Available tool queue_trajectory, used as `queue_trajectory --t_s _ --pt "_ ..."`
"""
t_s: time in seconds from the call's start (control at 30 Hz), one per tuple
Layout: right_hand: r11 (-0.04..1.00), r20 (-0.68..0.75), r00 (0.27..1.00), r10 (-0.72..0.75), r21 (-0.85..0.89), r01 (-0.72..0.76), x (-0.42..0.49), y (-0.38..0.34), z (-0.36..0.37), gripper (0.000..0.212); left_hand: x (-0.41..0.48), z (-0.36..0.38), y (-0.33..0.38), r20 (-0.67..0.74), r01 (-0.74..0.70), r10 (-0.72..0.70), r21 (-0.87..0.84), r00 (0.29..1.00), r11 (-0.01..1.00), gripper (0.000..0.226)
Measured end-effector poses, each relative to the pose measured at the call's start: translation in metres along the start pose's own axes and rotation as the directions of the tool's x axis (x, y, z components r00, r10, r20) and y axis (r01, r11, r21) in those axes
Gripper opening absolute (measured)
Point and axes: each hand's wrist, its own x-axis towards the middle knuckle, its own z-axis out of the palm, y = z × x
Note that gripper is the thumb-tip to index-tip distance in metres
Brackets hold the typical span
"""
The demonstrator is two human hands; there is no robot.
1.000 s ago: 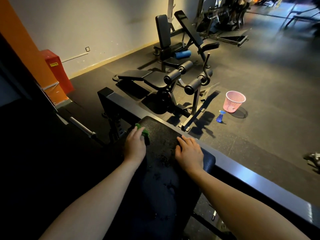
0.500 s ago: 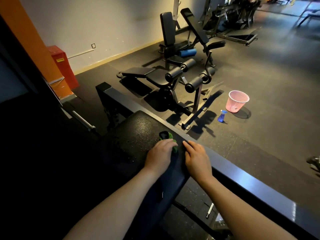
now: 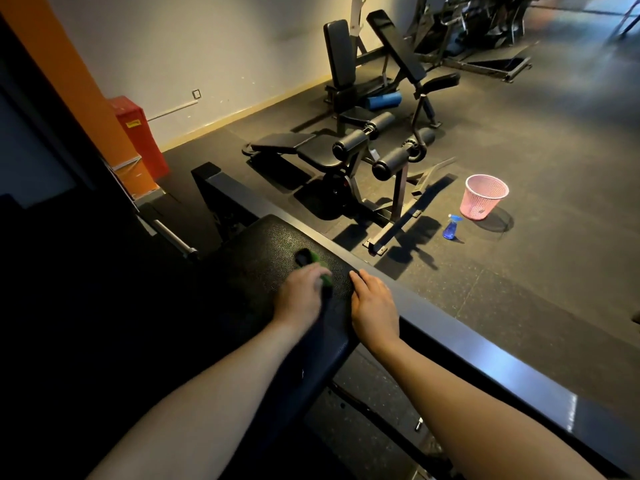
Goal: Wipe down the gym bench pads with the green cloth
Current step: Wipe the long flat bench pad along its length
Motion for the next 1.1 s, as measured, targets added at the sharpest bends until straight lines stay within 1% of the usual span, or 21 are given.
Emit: queue_trajectory --t_s 0.1,0.2,0.23,0.27,0.3,0.37,0.4,0.43,0.5,0.6,0.77,0.87,0.97,1.03,1.1 --pt "0.997 0.028 1.0 -0.004 0.077 0.002 0.002 0.001 0.0 0.046 -0.023 0.017 0.016 0.049 -0.098 0.098 0.003 0.994 0.995 0.031" --pt "0.993 0.06 0.998 -0.021 0.115 0.014 -0.007 0.012 -0.002 0.047 -0.027 0.009 0.008 0.184 -0.219 0.213 0.014 0.96 0.976 0.03" --pt "0.993 0.059 0.998 -0.011 0.121 0.004 -0.013 0.016 -0.001 0.047 -0.026 0.004 0.003 0.207 -0.251 0.24 0.031 0.949 0.967 0.031" --pt "0.991 0.05 0.999 0.01 0.132 -0.016 -0.02 0.018 0.0 0.047 -0.025 -0.002 -0.002 0.199 -0.253 0.237 0.056 0.951 0.966 0.031" --pt "0.989 0.041 0.999 0.035 0.141 -0.04 -0.024 0.019 0.002 0.047 -0.02 -0.008 -0.008 0.16 -0.228 0.212 0.085 0.964 0.97 0.032" --pt "0.987 0.036 0.997 0.061 0.147 -0.066 -0.029 0.019 0.004 0.047 -0.01 -0.017 -0.017 0.032 -0.081 0.078 0.116 0.996 0.99 0.035" --pt "0.987 0.034 0.997 0.063 0.143 -0.067 -0.029 0.018 0.005 0.048 -0.007 -0.019 -0.02 -0.02 0.007 -0.005 0.105 1.0 0.995 0.035" --pt "0.988 0.032 0.998 0.061 0.138 -0.064 -0.027 0.018 0.005 0.047 -0.005 -0.019 -0.019 -0.047 0.07 -0.066 0.079 0.997 0.994 0.034" --pt "0.991 0.025 0.999 0.041 0.129 -0.044 -0.023 0.02 0.006 0.047 -0.008 -0.01 -0.011 -0.042 0.11 -0.109 0.044 0.993 0.993 0.032" --pt "0.987 0.032 0.999 0.036 0.157 -0.04 -0.023 0.022 0.008 0.046 -0.018 0.004 0.005 -0.017 0.064 -0.063 0.045 0.998 0.997 0.031" --pt "0.962 0.023 1.0 0.019 0.273 -0.024 -0.028 0.029 -0.003 0.046 -0.05 0.019 0.027 0.04 -0.102 0.101 0.035 0.994 0.994 0.03" --pt "0.944 0.05 0.999 0.007 0.328 -0.023 -0.03 0.034 -0.006 0.051 -0.068 0.027 0.032 0.074 -0.247 0.245 0.025 0.967 0.969 0.031" --pt "0.946 0.056 0.998 -0.001 0.324 -0.017 -0.03 0.033 -0.005 0.054 -0.066 0.023 0.027 0.109 -0.322 0.317 0.031 0.942 0.946 0.033" --pt "0.955 0.06 0.998 -0.02 0.297 0.002 -0.03 0.035 -0.005 0.054 -0.054 0.017 0.022 0.078 -0.288 0.285 0.035 0.955 0.957 0.032" --pt "0.963 0.077 0.996 -0.047 0.27 0.025 -0.029 0.038 -0.006 0.054 -0.033 0.008 0.016 -0.013 -0.139 0.14 0.024 0.99 0.99 0.031"
